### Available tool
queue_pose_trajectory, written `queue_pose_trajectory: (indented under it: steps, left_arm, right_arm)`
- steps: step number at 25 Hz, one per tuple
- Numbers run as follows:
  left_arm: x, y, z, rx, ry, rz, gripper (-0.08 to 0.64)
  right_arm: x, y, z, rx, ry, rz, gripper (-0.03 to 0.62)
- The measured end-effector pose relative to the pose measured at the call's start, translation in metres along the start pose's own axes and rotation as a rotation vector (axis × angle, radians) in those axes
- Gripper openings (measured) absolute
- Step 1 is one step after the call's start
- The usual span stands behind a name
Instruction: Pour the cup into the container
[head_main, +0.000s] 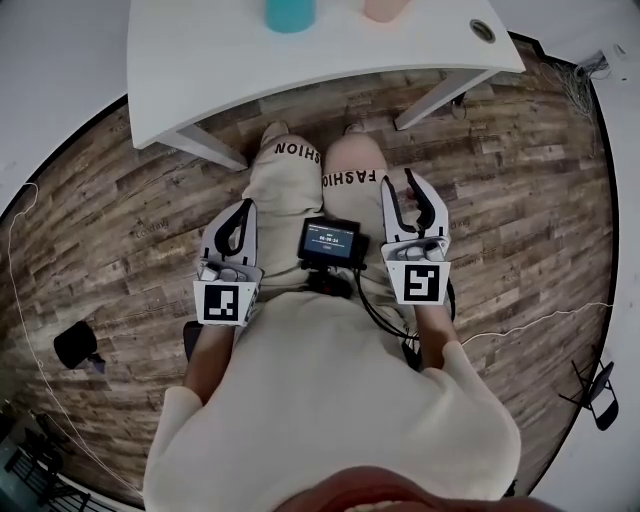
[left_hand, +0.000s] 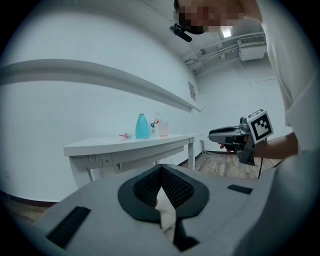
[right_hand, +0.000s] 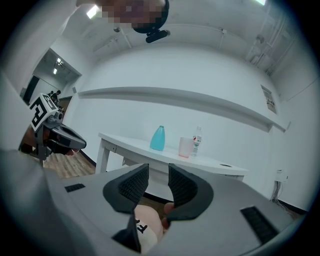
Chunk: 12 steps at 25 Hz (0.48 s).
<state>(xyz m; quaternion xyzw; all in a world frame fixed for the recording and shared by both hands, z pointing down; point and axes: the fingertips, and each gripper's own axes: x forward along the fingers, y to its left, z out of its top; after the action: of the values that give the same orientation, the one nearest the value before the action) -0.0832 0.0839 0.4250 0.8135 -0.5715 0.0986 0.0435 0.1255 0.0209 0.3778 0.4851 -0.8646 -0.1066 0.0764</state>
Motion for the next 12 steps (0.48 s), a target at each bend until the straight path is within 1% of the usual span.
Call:
queue_pose_trajectory:
  steps: [2, 6, 8, 10, 12]
  left_arm:
    - [-0.007, -0.003, -0.004, 0.012, 0.009, -0.003, 0.012]
    - [-0.019, -0.005, -0.012, -0.002, 0.007, -0.005, 0.011]
    - [-0.024, -0.006, -0.013, -0.006, -0.002, -0.005, 0.012]
    - [-0.031, -0.009, -0.017, 0.005, 0.001, -0.011, 0.012]
    - [-0.036, -0.008, -0.019, 0.015, 0.003, -0.014, 0.011]
  right_arm:
    - [-0.008, 0.004, 0.002, 0.005, -0.002, -0.008, 0.127]
    - [-0.016, 0.015, 0.002, -0.013, 0.003, -0.003, 0.126]
    - [-0.019, 0.02, 0.002, 0.004, 0.006, -0.002, 0.126]
    - [-0.024, 0.025, 0.001, 0.011, 0.012, 0.002, 0.126]
    - [-0.027, 0.029, 0.002, -0.009, 0.009, 0.01, 0.126]
